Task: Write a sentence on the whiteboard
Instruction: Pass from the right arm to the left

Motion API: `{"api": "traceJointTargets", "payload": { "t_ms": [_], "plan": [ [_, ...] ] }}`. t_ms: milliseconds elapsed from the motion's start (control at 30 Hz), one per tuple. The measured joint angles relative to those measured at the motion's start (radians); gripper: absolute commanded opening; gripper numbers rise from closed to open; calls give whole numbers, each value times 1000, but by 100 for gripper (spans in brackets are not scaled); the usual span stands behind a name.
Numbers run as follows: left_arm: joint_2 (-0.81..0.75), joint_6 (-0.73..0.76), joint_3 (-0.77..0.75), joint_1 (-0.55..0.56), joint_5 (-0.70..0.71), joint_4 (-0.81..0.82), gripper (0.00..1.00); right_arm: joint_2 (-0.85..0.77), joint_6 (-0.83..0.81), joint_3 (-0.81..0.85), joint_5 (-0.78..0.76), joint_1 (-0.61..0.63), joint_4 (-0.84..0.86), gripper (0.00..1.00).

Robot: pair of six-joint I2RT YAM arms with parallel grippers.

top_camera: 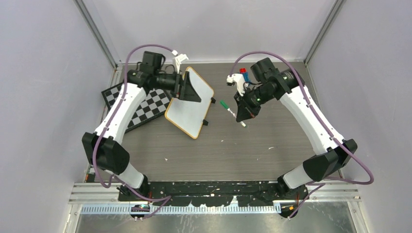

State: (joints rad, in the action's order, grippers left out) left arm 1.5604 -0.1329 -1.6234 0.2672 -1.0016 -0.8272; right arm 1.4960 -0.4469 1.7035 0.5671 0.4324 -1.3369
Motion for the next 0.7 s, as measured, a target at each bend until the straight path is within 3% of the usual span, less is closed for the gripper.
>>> {"api": "traceJointTargets", "payload": {
  "t_ms": [367, 533, 700],
  "plan": [
    [48, -127, 27, 187, -97, 50, 55, 0, 5, 11, -70, 200, -26, 0],
    [66, -162, 60, 231, -120, 72, 47, 0, 5, 22, -103, 217, -31, 0],
    [67, -207, 108, 265, -137, 112, 30, 0, 5, 23, -128, 225, -34, 0]
  ]
}}
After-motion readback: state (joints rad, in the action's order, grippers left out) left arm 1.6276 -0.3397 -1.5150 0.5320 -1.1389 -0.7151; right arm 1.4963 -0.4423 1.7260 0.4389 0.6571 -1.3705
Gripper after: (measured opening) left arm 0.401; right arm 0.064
